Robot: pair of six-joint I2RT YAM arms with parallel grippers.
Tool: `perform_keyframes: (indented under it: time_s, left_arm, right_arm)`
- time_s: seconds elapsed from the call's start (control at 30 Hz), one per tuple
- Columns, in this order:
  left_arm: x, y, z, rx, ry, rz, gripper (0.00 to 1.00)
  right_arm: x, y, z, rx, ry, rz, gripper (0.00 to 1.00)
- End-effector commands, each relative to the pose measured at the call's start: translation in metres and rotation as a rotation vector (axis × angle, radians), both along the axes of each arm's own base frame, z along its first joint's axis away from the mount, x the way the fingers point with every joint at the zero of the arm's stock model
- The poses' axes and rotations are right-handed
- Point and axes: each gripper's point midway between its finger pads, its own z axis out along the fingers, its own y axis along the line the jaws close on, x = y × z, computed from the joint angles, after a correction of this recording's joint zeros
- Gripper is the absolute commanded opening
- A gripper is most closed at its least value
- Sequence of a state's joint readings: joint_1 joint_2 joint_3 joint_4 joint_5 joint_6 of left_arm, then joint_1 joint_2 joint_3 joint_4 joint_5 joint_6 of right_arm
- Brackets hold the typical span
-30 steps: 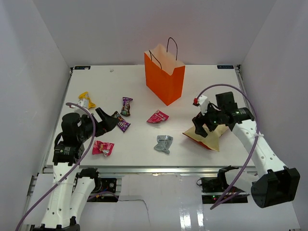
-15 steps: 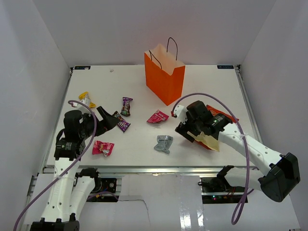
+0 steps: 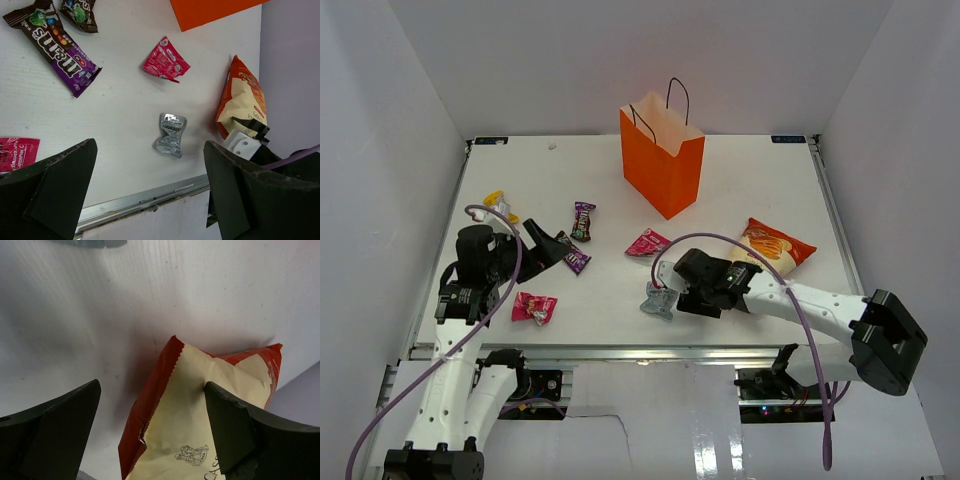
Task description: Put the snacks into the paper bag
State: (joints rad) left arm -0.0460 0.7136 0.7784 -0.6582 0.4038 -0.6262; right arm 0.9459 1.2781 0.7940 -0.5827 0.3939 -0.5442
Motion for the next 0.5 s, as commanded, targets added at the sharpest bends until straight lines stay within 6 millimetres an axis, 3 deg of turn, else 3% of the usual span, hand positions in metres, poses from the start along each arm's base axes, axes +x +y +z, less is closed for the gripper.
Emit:
perform_keyframes:
  time_s: [0.0,0.3,0.47]
  left_arm:
    - [-0.002,-0.003,0.01,-0.014,-0.033,-0.01,0.98]
    - [-0.009,-0.002,0.007,-0.019,-0.03,-0.007,0.98]
    - [-0.013,-0.002,0.006,-0.019,-0.03,-0.005,0.98]
  right_arm:
    - [0.02,-0.016,0.0,-0.121,-0.172,-0.037,0.9]
    - [0.034,-0.033,-0.018,-0.22,-0.304,-0.048,0.93]
    - [0.038,-0.041,-0.021,-0.255,-0.372,-0.038,1.0]
